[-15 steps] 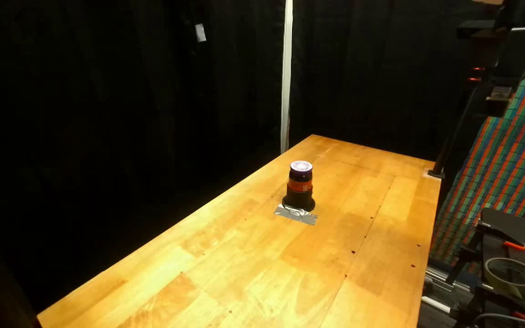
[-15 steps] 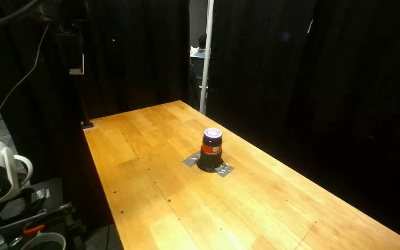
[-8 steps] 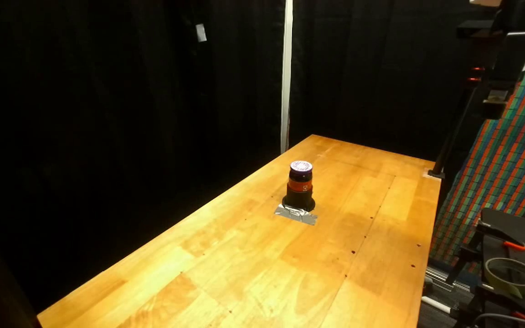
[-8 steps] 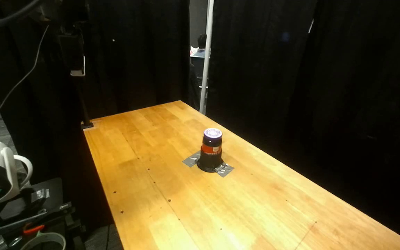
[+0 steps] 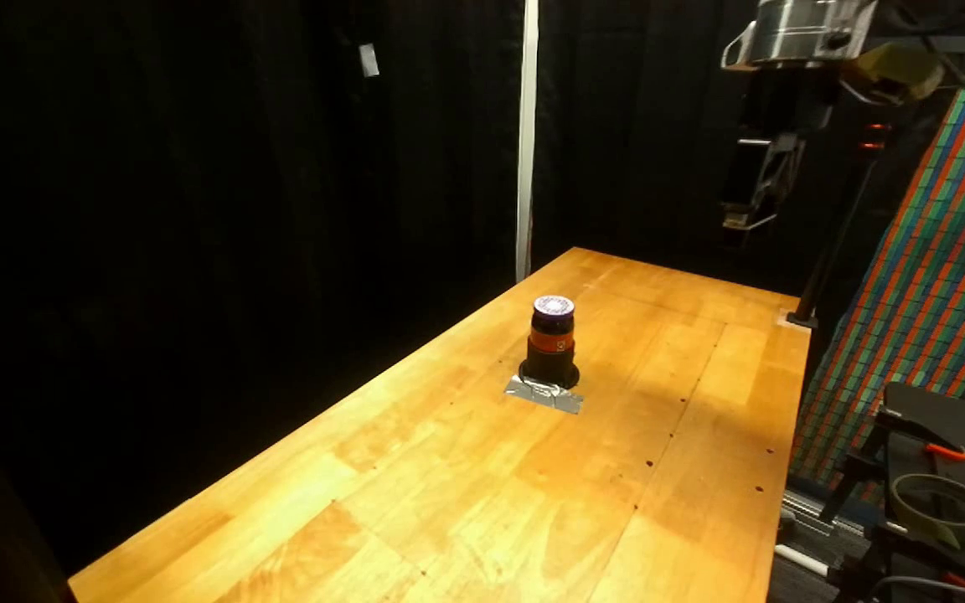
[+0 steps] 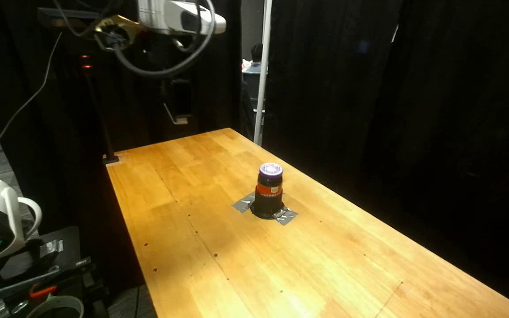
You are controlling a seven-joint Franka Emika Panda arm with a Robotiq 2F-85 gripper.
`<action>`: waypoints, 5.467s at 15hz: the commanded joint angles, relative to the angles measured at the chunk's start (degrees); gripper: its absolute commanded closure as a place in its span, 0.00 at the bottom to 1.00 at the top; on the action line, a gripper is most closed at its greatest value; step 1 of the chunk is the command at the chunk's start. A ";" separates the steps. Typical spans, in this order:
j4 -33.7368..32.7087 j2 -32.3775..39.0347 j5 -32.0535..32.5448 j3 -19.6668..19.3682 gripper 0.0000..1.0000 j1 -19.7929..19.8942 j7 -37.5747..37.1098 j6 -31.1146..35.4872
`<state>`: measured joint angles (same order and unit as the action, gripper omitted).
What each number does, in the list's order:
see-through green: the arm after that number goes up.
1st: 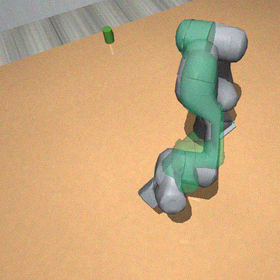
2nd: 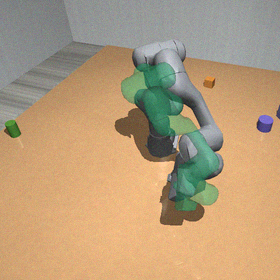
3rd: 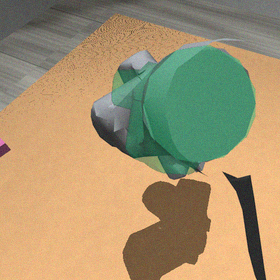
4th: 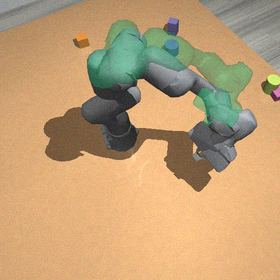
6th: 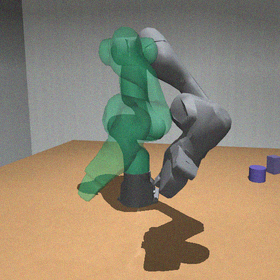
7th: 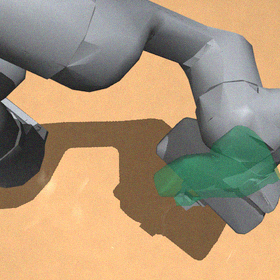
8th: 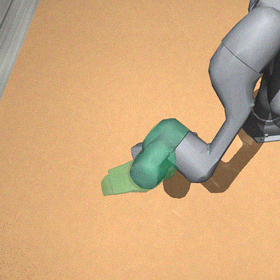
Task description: Put the rubber band around the brown cup
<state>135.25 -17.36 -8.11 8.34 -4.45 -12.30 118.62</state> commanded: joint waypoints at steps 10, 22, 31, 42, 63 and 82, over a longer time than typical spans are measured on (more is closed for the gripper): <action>-40.33 42.63 8.12 -2.92 0.00 -0.27 8.34 1.53; -58.37 59.33 9.43 -5.50 0.00 -1.77 7.85 -1.45; -64.32 65.21 12.77 -6.92 0.00 -3.29 8.68 -6.53; -59.36 61.04 10.17 -4.77 0.00 -2.52 11.33 -21.66; -1.38 30.90 22.65 -9.01 0.89 -6.84 -1.56 41.02; 14.24 42.77 45.40 -81.76 0.91 -65.46 -36.14 89.60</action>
<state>144.51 17.41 45.27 -66.21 -60.48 -49.79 201.03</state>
